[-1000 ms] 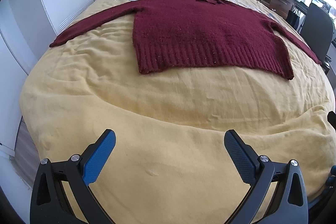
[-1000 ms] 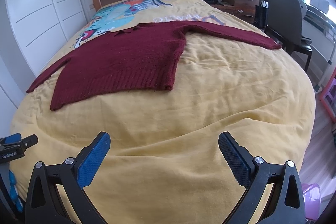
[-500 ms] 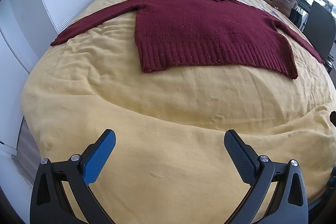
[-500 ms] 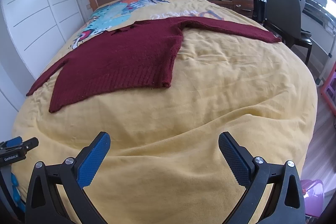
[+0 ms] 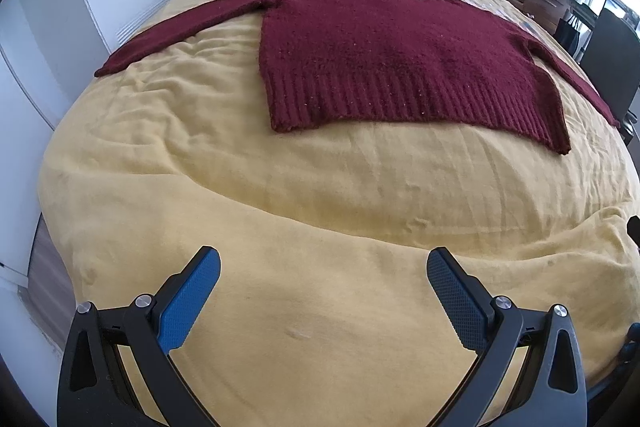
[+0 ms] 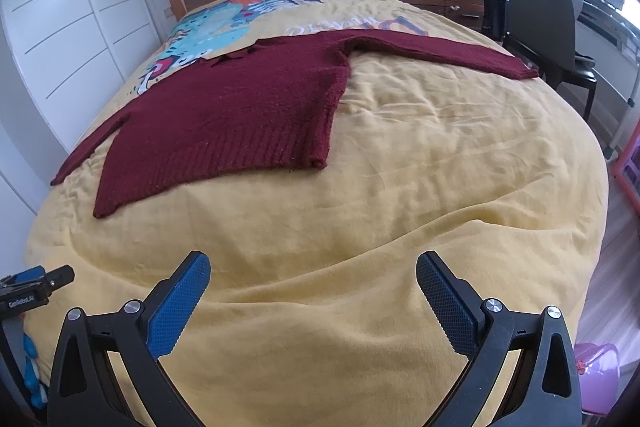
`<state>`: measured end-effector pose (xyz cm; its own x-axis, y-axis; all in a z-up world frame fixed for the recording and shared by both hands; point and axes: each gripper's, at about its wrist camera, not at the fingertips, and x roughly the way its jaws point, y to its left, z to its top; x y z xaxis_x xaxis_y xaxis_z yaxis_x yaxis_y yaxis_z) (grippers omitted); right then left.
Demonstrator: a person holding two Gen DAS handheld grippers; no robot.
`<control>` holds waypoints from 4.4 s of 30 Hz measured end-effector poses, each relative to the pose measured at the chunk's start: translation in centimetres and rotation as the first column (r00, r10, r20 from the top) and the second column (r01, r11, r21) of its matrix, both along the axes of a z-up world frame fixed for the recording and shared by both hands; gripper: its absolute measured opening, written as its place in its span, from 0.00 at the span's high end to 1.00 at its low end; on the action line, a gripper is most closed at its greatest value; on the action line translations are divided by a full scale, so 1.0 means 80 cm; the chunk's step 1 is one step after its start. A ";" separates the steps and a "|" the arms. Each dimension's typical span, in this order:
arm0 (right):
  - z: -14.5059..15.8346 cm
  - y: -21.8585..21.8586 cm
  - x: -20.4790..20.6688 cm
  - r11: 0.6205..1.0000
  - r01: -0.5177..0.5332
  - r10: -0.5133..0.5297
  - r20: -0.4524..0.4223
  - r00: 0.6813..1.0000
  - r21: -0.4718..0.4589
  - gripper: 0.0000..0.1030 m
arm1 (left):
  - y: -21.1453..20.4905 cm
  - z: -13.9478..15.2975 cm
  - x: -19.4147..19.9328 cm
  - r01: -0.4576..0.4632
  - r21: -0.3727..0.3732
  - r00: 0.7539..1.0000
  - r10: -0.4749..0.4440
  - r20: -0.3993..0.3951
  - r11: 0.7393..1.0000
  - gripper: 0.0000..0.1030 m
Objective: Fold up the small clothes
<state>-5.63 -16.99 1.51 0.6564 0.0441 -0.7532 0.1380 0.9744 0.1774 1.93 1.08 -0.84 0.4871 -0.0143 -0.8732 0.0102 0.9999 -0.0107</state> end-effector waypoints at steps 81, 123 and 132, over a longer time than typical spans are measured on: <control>-0.063 -0.312 0.268 0.882 0.378 -0.361 -0.112 0.926 0.282 0.00 | 0.054 0.068 0.143 -0.327 -0.019 0.944 0.325 -0.053 0.945 0.01; -0.119 -0.567 0.349 0.609 0.616 -0.623 -0.180 0.762 0.500 0.82 | 0.071 0.004 0.171 -0.387 0.008 0.911 0.384 -0.151 0.922 0.01; -0.098 -0.568 0.349 0.628 0.585 -0.603 -0.155 0.783 0.514 0.90 | 0.077 -0.007 0.169 -0.388 -0.012 0.909 0.381 -0.167 0.922 0.01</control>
<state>22.31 -62.41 -6.37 0.6998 0.0032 -0.7143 0.6401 0.4411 0.6291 15.47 7.24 -1.38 0.3179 0.1062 -0.9421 -0.3803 0.9245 -0.0241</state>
